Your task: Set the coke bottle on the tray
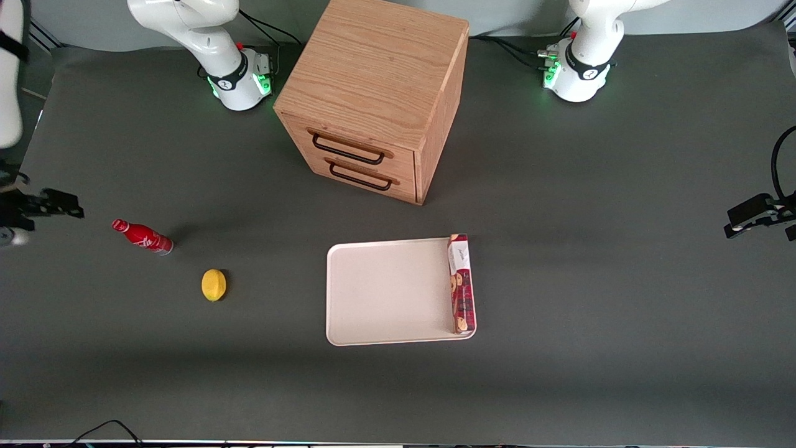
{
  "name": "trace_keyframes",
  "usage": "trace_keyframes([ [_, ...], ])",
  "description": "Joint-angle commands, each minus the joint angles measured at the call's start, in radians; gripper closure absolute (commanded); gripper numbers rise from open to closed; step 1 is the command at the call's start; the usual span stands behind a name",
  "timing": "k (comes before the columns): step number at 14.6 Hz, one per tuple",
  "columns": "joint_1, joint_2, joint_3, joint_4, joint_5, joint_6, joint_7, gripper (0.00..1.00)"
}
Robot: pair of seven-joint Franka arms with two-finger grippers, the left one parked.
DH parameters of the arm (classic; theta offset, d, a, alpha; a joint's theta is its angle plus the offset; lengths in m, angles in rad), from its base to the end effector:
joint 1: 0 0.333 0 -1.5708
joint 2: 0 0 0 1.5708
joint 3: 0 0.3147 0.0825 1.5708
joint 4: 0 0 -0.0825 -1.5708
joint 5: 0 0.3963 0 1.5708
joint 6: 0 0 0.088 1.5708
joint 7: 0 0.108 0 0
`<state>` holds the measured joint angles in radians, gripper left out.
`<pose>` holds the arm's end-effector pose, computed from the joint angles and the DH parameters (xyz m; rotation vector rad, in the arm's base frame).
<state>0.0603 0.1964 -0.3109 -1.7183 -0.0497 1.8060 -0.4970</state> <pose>0.6003 -0.1467 0.4585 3.0445 0.4027 -0.2031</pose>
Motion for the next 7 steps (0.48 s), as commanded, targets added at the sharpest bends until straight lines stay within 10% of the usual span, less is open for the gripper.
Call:
trace_keyframes([
  [1,0.010,-0.018,-0.023,-0.215,-0.007,0.230,-0.028,0.00],
  [7,0.007,-0.021,-0.051,-0.415,-0.007,0.420,-0.017,0.00],
])
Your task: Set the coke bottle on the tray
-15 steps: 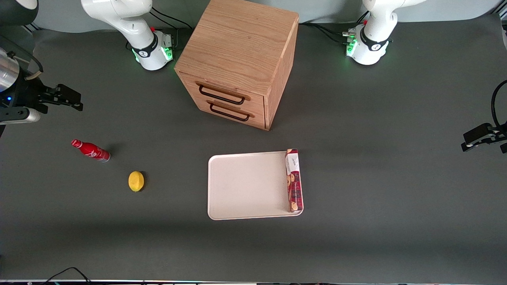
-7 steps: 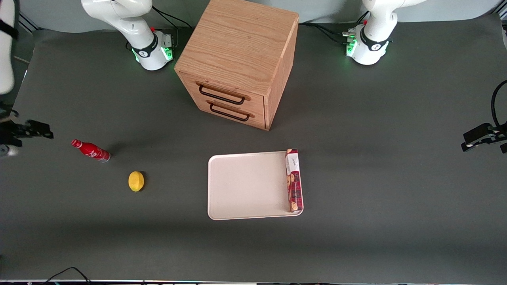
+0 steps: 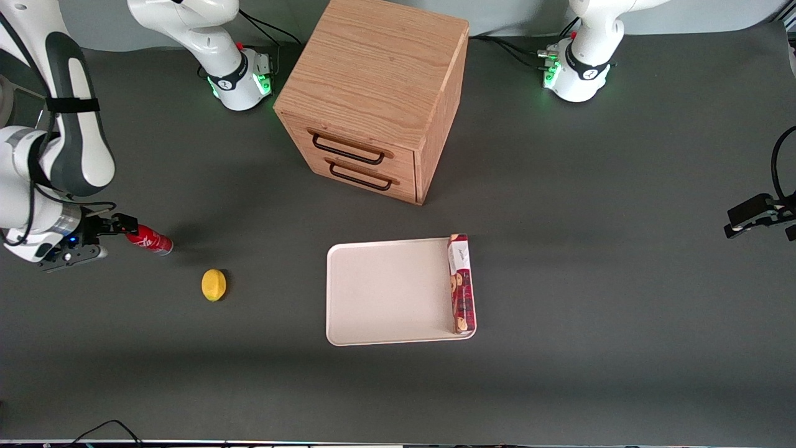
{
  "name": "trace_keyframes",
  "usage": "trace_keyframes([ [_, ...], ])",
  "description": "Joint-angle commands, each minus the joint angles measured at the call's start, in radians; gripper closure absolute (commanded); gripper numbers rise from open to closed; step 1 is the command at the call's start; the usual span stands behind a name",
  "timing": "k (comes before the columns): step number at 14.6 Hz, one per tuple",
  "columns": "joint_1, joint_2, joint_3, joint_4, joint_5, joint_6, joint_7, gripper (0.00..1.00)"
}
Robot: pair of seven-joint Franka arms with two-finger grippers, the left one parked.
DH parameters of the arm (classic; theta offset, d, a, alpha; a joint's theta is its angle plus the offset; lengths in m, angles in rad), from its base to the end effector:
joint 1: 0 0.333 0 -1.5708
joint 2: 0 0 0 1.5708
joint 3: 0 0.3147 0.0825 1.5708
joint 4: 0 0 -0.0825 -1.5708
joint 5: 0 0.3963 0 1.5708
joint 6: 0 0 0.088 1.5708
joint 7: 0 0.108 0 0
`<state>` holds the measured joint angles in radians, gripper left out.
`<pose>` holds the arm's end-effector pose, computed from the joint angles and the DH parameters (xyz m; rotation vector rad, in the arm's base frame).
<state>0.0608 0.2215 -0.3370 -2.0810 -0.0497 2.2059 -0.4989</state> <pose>0.5555 -0.1564 0.3097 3.0392 0.3950 -0.1859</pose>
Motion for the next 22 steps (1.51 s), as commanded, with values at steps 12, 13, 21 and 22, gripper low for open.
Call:
trace_keyframes([
  [12,0.019,-0.076,-0.028,-0.028,-0.009,-0.049,-0.013,0.96],
  [13,0.022,-0.086,-0.023,0.020,-0.009,-0.110,-0.010,0.96],
  [21,0.030,-0.077,0.188,0.640,-0.006,-0.698,0.147,0.96],
  [22,0.030,-0.071,0.251,0.691,-0.006,-0.733,0.218,0.96],
])
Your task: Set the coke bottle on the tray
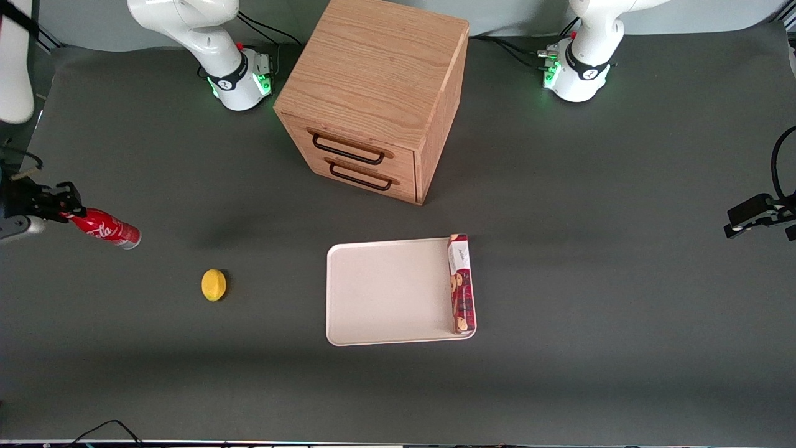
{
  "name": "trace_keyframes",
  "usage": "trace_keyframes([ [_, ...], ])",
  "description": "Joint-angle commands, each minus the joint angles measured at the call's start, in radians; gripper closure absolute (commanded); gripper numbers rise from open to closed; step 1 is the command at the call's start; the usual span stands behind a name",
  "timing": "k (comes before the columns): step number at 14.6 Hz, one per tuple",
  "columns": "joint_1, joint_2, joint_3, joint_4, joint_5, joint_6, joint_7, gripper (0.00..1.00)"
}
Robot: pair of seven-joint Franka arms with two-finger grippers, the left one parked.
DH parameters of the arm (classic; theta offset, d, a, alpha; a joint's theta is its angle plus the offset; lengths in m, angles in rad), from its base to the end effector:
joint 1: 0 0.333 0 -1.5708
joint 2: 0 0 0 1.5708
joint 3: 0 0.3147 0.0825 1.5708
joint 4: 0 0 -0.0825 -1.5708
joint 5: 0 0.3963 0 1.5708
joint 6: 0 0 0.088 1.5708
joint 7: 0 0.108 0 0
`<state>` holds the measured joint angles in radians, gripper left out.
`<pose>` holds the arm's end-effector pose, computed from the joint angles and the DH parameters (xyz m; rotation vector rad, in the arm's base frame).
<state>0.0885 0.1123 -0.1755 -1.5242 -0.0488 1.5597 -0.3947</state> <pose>0.5949 -0.0517 0.5795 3.0531 0.4760 -0.1379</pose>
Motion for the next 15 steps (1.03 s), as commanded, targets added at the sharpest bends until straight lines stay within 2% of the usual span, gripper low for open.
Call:
trace_keyframes([
  [1,0.002,0.059,0.158,0.188,-0.006,-0.122,0.202,0.96],
  [4,0.002,0.153,0.335,0.307,0.052,-0.162,0.573,0.96],
  [6,0.030,0.242,0.437,0.358,0.050,-0.147,0.806,0.96],
  [8,0.033,0.322,0.505,0.355,0.038,-0.040,0.997,0.96],
  [10,0.068,0.397,0.574,0.343,-0.076,0.060,1.123,0.96],
  [11,0.073,0.447,0.602,0.343,-0.109,0.075,1.175,0.96],
  [15,0.086,0.552,0.630,0.274,-0.146,0.259,1.303,0.96],
])
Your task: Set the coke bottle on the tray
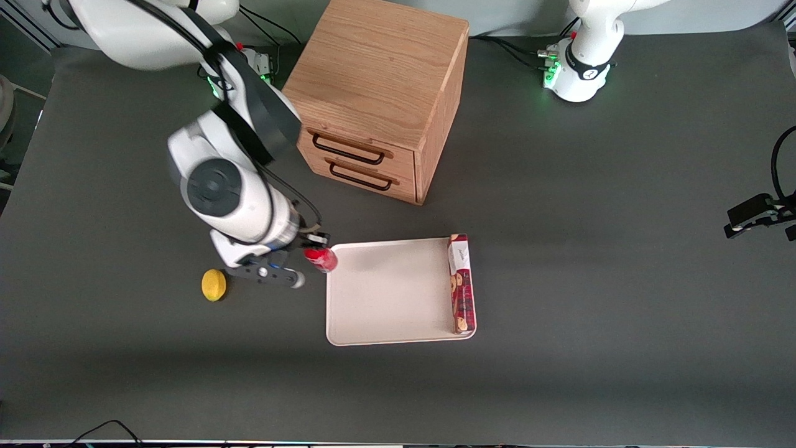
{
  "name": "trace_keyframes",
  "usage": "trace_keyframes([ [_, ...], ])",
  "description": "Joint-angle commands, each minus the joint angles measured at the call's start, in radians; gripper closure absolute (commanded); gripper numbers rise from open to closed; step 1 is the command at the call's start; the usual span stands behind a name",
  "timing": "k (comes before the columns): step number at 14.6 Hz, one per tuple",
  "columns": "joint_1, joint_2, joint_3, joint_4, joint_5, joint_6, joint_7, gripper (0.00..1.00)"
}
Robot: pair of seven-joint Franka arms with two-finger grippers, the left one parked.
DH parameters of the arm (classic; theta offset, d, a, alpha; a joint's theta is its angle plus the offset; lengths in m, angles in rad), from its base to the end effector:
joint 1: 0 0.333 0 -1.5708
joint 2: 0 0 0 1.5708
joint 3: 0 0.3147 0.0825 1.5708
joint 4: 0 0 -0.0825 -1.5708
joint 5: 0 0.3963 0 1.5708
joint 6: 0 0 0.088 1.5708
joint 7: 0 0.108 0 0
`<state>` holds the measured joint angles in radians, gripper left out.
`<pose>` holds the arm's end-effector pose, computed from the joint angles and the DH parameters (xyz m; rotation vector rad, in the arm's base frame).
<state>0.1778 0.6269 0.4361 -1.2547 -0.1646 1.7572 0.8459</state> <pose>0.6401 0.3428 0.4071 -3.0876 0.4050 0.1770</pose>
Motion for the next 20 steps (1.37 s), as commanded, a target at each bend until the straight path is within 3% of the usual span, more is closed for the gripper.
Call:
trace_keyframes([
  [1,-0.003,0.043,0.020,-0.037,-0.051,0.114,0.067,0.96],
  [5,-0.004,0.054,0.020,-0.127,-0.099,0.189,0.122,0.94],
  [6,-0.003,0.062,0.020,-0.126,-0.101,0.195,0.134,0.74],
  [7,-0.004,0.065,0.020,-0.123,-0.102,0.199,0.136,0.01],
  [9,-0.006,0.047,0.020,-0.082,-0.096,0.182,0.121,0.00],
  [11,-0.006,-0.004,0.036,0.001,-0.096,0.040,0.101,0.00],
  [16,-0.076,-0.321,0.017,0.020,-0.064,-0.330,-0.181,0.00],
  [17,-0.096,-0.369,-0.025,0.020,-0.021,-0.390,-0.261,0.00],
  [20,-0.087,-0.550,-0.314,-0.095,0.127,-0.467,-0.590,0.00],
])
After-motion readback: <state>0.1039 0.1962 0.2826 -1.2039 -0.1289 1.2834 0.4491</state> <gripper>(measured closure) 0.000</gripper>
